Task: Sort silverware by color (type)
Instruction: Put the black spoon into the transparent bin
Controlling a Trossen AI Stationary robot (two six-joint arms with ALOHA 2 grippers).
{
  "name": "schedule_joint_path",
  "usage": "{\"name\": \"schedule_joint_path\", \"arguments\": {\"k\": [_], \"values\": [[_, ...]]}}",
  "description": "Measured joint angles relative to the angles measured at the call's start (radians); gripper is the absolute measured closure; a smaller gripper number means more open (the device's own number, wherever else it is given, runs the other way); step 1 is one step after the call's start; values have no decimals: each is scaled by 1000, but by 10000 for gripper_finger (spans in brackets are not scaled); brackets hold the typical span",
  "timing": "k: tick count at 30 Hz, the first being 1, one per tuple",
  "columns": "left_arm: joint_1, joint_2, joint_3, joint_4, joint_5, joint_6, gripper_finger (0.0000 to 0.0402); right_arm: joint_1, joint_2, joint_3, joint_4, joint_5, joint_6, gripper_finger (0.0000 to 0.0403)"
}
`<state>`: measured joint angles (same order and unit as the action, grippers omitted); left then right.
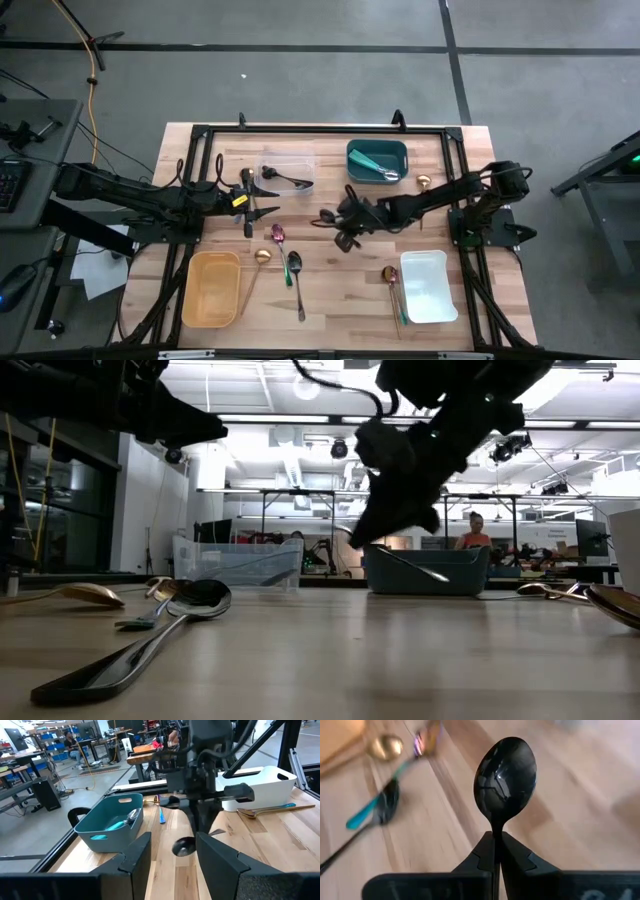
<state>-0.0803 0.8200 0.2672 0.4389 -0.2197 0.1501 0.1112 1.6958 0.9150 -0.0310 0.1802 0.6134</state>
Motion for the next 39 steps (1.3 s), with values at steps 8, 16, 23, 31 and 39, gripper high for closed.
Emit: {"name": "schedule_joint_path", "arguments": {"k": [8,16,23,31,39], "values": [[2,0,0,16,0,0,252,-4,-1,-99,427,46,-239,398],[2,0,0,41,0,2,252,-53,-1,-298,1015,57,-389,398],[42,2,-5,98,164,0,252,-72,-1,-248,1126,39,-512,398],[90,47,-79,283,220,-24,252,-72,1,-158,1113,3,-578,398],[121,162,-81,384,289,-124,252,-72,69,-115,1135,-2,-568,398]]}}
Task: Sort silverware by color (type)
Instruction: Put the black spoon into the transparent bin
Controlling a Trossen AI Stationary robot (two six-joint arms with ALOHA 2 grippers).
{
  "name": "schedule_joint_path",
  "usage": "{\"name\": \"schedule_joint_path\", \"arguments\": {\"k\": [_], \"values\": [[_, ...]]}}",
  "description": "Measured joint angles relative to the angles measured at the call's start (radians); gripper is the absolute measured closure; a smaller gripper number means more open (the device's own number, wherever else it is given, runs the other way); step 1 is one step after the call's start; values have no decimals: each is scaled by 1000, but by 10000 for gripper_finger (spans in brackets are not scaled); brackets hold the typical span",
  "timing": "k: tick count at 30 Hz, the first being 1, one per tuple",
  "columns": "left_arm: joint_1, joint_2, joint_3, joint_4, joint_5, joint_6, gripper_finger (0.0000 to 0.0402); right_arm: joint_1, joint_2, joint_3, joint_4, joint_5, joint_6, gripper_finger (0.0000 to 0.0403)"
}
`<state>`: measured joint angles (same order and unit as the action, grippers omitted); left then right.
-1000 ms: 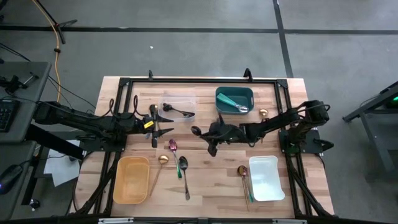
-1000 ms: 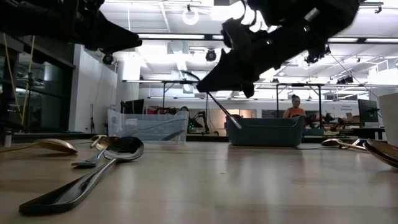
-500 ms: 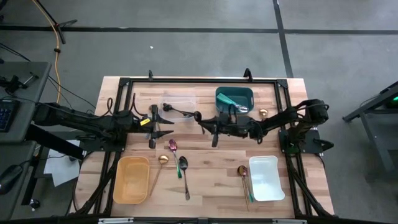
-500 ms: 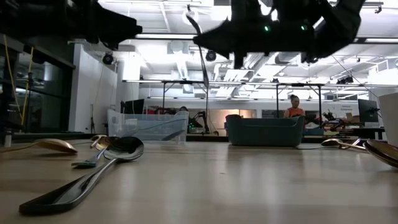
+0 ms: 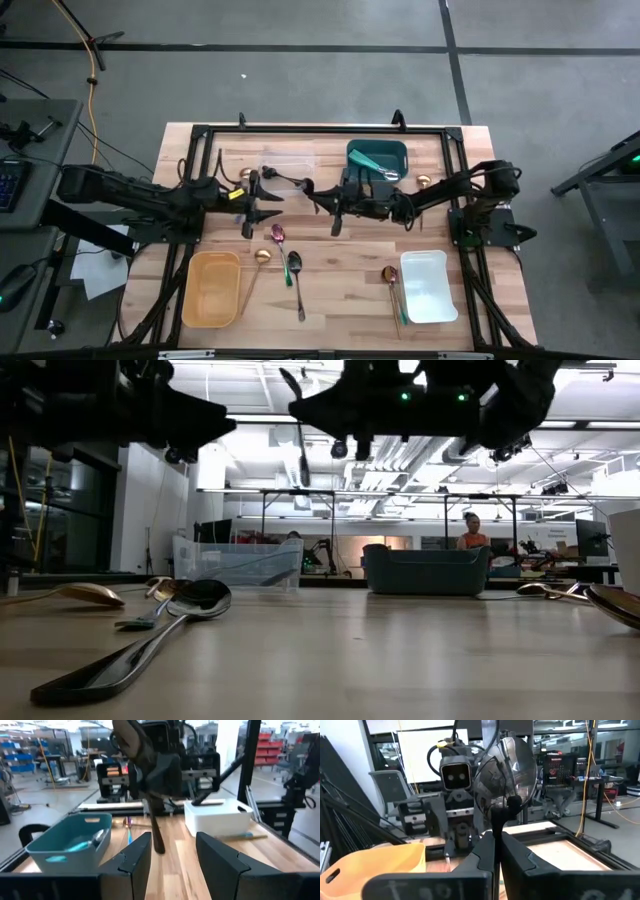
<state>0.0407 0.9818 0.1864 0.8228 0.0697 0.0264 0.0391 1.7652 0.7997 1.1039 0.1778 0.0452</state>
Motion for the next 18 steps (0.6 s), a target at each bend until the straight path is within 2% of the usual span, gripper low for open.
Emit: {"name": "schedule_joint_path", "arguments": {"k": [4,9,18], "values": [[13,76,31,15,-2,-38,252,0,45,60,8,-72,2,398],[12,173,89,14,2,-70,252,15,100,132,0,-105,-8,398],[7,276,149,37,139,-103,252,20,126,162,-39,-101,-46,398]]}}
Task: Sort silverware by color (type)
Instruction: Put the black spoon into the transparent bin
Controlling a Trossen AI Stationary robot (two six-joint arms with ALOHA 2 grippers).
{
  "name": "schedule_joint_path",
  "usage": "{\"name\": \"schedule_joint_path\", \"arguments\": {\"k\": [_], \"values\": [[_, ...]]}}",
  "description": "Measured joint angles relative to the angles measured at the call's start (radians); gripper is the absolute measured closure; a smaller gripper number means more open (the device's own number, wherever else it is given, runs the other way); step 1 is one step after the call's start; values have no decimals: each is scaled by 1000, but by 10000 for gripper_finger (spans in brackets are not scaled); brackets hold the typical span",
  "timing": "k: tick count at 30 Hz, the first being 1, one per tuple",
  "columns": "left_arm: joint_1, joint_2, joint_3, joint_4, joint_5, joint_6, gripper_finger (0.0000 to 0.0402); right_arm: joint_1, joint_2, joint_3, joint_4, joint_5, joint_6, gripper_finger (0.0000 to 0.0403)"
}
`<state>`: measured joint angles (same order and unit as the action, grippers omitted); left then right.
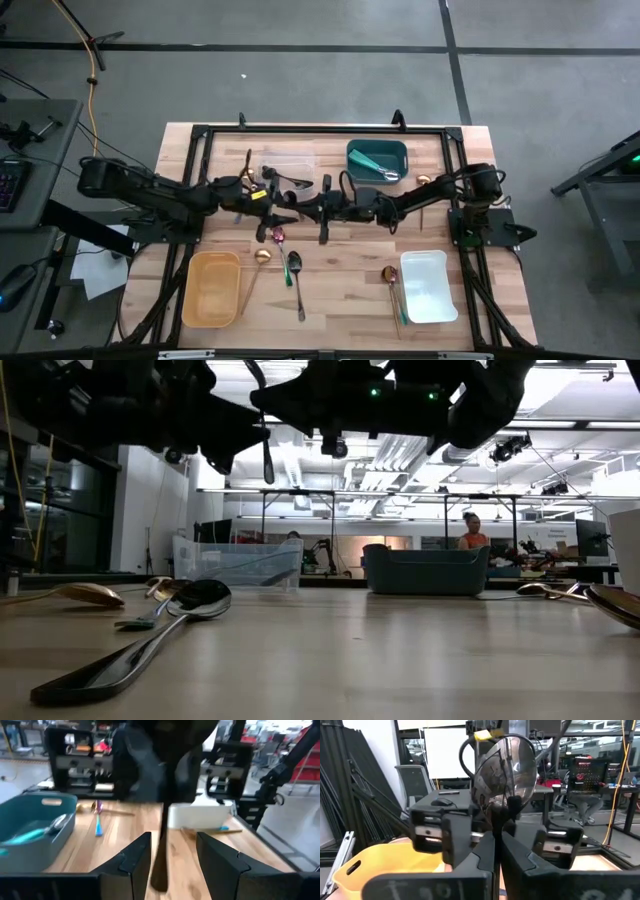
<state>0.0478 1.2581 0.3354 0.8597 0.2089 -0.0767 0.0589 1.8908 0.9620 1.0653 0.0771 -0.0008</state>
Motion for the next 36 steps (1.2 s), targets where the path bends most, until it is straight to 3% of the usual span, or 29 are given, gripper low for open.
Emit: {"name": "schedule_joint_path", "arguments": {"k": [13,21,29,36], "values": [[-17,119,75,23,-10,-1,264,1,0,6,12,-5,0,398],[-15,112,78,20,-84,0,388,0,0,6,-5,-2,1,398],[2,109,78,-31,-132,15,401,-1,0,6,-28,6,26,332],[55,14,8,-65,-172,19,401,0,-1,6,-72,94,6,291]]}}
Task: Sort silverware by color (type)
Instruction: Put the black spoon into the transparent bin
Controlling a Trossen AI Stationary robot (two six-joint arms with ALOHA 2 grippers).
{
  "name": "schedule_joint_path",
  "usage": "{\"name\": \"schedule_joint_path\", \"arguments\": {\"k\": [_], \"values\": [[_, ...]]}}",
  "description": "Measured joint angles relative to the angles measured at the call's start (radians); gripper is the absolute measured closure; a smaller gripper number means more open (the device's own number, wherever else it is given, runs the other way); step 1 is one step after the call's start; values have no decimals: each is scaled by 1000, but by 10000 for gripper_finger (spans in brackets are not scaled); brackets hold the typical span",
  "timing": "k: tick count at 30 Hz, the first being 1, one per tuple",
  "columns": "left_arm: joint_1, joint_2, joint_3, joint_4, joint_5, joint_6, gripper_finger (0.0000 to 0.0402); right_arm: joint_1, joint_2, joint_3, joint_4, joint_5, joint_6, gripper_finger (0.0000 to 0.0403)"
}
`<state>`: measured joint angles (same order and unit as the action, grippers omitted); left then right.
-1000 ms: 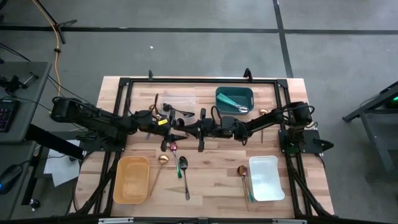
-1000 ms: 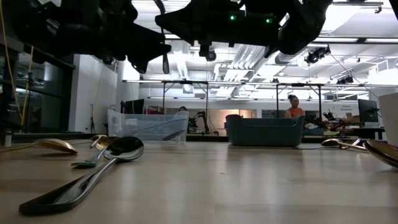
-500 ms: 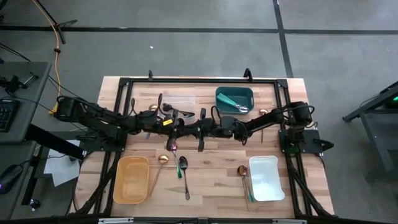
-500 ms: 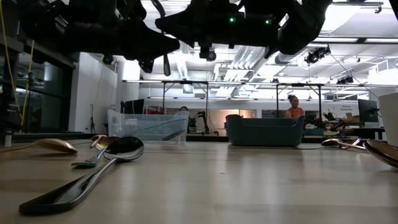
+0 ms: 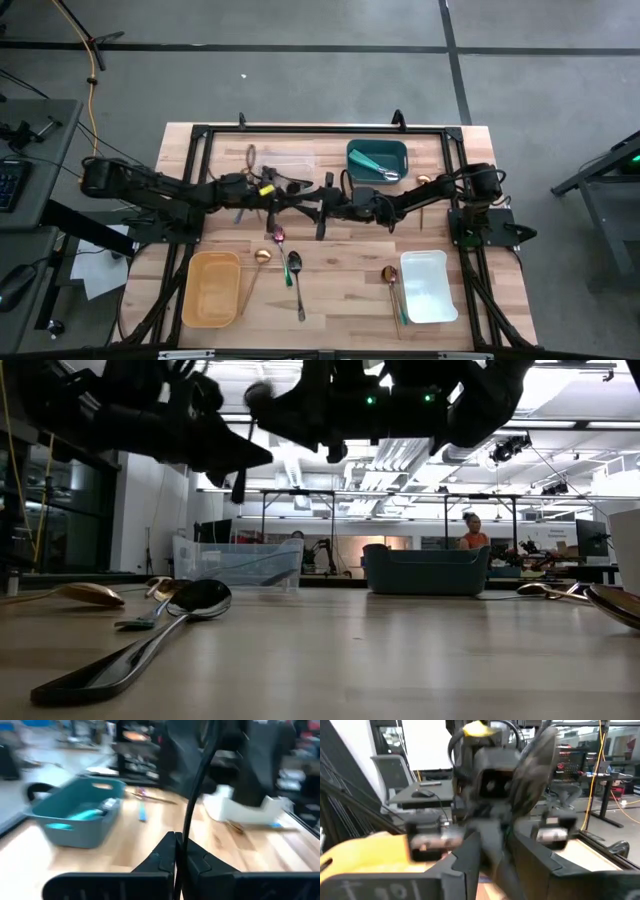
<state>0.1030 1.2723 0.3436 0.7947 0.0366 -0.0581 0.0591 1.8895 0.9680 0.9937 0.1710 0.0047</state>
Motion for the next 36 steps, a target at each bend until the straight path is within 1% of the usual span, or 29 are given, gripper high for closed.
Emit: {"name": "schedule_joint_path", "arguments": {"k": [4,10,14,18,22,30,36], "values": [[30,-117,-71,8,-11,4,401,1,-1,0,-20,30,-10,283],[42,-315,-166,12,-11,-12,401,-13,-1,0,-26,32,-13,282],[40,-390,-188,-12,-9,-36,401,-20,-1,0,-35,33,-12,281],[25,-408,-188,-56,-20,-38,401,-20,-1,0,-34,25,-12,281],[17,-408,-188,-50,-24,-32,401,-20,-17,-1,-56,22,-13,281],[17,-408,-188,-49,-24,-8,401,-17,-138,-1,-300,23,-40,281],[-10,-408,-188,-49,-23,27,401,-17,-157,-1,-406,23,-58,281]]}}
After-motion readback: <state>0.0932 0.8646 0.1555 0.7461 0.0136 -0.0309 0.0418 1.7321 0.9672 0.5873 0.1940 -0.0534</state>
